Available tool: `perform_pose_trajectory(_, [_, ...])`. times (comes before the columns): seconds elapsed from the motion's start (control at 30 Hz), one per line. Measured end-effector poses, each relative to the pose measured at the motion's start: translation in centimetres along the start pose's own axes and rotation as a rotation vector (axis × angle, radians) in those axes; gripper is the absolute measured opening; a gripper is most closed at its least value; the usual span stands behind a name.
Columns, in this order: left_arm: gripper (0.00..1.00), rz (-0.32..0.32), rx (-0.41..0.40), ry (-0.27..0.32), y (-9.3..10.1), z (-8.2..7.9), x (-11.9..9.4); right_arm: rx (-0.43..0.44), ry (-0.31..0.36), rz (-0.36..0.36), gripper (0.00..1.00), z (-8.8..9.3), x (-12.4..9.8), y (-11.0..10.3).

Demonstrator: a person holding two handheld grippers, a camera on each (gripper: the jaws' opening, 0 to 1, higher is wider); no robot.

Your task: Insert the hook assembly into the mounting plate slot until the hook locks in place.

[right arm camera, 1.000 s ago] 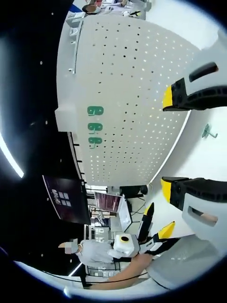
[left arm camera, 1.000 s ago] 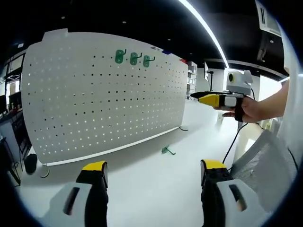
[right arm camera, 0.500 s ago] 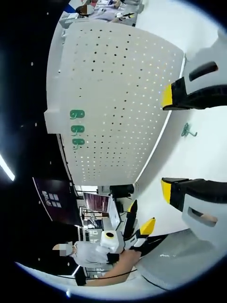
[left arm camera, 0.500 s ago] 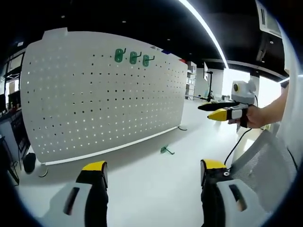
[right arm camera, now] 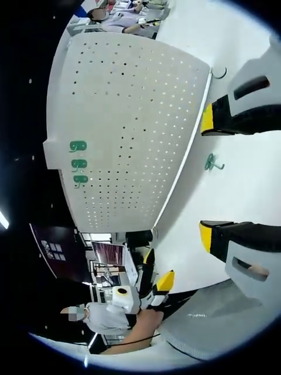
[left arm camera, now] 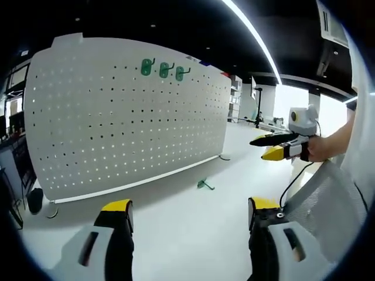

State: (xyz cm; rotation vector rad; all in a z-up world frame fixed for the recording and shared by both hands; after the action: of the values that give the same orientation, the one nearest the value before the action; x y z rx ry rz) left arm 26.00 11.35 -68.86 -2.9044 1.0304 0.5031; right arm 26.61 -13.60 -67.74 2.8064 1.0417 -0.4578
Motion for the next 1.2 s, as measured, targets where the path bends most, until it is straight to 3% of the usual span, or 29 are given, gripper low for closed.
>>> perform_pose_trajectory(0.8, [0.81, 0.025, 0.015, -0.038, 0.1, 0.5, 0.7, 0.037, -0.069, -0.005, 0.58, 1.5, 0.3, 0.1])
perform_pose_trajectory(1.2, [0.79, 0.119, 0.081, -0.082, 1.0, -0.8, 3.5, 0.037, -0.065, -0.001, 0.57, 1.4, 0.3, 0.1])
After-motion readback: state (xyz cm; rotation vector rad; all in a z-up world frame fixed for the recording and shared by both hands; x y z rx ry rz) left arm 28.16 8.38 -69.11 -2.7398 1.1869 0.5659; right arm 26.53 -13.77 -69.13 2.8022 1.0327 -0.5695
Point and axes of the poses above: the point that each gripper's makers call its tool centre point, and the gripper's own axes: x roughly forward along the fingers, y roughly to its right, z roughly out of its underside, the point moved 3 cm from there along -x, roughly backward along the fingers, and after that the axes turned 4 degrees about -z, right-handed, at the moved point
